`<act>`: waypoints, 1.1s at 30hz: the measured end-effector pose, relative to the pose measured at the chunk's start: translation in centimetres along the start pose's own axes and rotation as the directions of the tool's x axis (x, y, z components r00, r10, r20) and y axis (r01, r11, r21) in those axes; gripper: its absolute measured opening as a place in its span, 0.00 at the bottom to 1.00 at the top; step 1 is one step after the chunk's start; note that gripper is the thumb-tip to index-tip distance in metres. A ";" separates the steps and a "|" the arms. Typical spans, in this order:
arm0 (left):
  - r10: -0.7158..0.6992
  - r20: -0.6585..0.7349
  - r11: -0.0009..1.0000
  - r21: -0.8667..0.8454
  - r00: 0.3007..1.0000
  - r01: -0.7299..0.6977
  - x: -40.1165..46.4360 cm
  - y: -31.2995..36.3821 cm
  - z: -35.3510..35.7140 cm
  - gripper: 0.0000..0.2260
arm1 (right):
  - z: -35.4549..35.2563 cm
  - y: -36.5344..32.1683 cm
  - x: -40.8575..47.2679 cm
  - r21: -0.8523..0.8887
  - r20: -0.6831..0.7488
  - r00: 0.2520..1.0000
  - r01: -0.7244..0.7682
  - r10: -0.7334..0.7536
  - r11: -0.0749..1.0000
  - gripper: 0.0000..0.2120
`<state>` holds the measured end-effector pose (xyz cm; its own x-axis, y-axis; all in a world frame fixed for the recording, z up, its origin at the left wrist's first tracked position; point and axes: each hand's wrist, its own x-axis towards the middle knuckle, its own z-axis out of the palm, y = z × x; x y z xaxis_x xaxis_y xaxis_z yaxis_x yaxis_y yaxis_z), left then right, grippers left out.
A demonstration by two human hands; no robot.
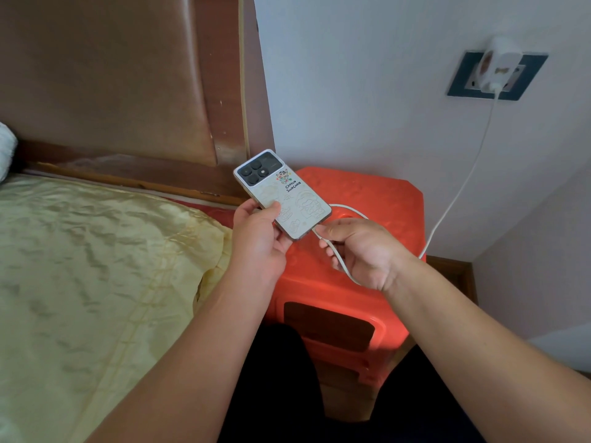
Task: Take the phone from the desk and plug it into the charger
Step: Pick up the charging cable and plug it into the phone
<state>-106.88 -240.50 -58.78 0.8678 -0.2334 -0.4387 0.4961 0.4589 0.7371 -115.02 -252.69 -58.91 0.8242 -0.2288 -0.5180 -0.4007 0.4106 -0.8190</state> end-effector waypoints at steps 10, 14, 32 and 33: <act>-0.023 0.002 0.999 -0.025 1.000 0.023 0.9 0.2 -0.8 0.11 | 0.0 0.2 0.4 -0.070 0.027 0.998 0.066 -0.064 0.995 0.09; -0.043 -0.010 0.999 -0.005 0.999 0.043 1.8 0.2 -1.5 0.10 | -0.5 0.5 0.3 -0.110 -0.018 0.991 0.130 -0.132 0.985 0.05; -0.091 -0.084 0.923 0.367 0.992 0.116 3.6 -1.7 -2.7 0.06 | -2.4 0.0 0.2 0.197 -0.034 0.984 0.181 -0.178 0.964 0.07; -0.101 -0.080 0.922 0.367 0.992 0.124 3.3 -1.6 -2.7 0.07 | -2.4 0.0 0.3 0.196 -0.032 0.984 0.176 -0.173 0.965 0.07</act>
<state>-104.86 -239.76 -62.83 0.8081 -0.2089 -0.5507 0.5753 0.0792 0.8141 -115.76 -254.82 -59.65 0.8679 -0.3248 -0.3758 -0.1629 0.5287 -0.8330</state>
